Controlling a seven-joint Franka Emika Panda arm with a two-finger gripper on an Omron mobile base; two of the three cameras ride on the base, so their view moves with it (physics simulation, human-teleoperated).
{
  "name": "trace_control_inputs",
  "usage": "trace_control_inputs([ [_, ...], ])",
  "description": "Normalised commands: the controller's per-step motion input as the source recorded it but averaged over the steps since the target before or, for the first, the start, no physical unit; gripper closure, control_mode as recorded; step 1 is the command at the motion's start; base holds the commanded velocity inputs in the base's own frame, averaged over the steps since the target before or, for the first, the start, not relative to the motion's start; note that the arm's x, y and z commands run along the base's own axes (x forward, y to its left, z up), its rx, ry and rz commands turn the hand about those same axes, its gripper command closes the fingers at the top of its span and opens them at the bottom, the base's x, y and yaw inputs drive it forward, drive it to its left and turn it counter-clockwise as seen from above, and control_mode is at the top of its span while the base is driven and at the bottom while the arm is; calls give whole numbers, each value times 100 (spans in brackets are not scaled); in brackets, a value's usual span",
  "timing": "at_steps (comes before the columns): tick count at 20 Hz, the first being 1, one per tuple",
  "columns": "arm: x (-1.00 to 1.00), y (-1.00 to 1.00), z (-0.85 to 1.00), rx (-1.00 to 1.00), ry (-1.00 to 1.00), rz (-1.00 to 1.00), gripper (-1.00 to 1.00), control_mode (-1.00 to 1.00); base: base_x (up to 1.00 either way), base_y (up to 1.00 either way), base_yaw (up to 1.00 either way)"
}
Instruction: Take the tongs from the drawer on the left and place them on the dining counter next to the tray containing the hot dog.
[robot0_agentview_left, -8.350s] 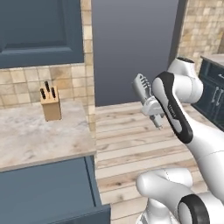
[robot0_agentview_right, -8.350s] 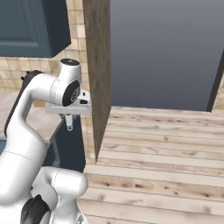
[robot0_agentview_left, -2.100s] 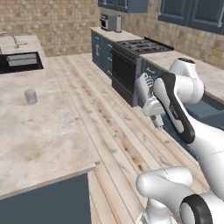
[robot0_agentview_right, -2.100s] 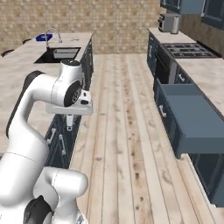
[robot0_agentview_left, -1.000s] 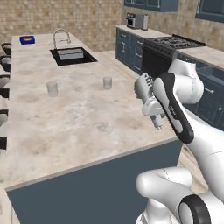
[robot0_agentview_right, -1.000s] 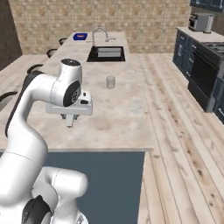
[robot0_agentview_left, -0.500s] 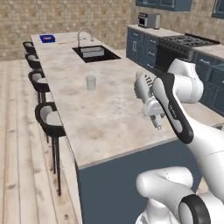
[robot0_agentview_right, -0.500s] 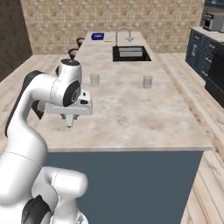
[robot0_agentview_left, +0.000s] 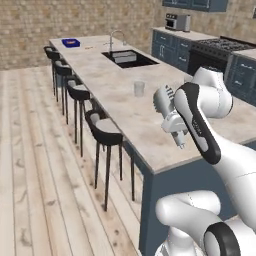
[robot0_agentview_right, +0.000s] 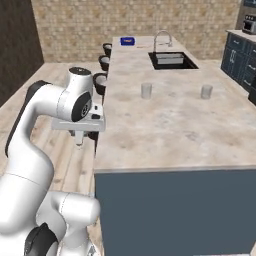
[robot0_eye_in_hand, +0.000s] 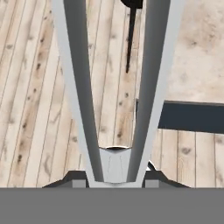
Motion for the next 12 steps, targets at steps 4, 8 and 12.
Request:
trace_control_inputs([
  [4, 0, 0, 0, 0, 0, 0, 100, 100, 1, 100, -6],
  [8, 0, 0, 0, 0, 0, 0, 100, 100, 32, 100, -2],
  [12, 0, 0, 0, 0, 0, 0, 100, 100, 73, 100, 0],
])
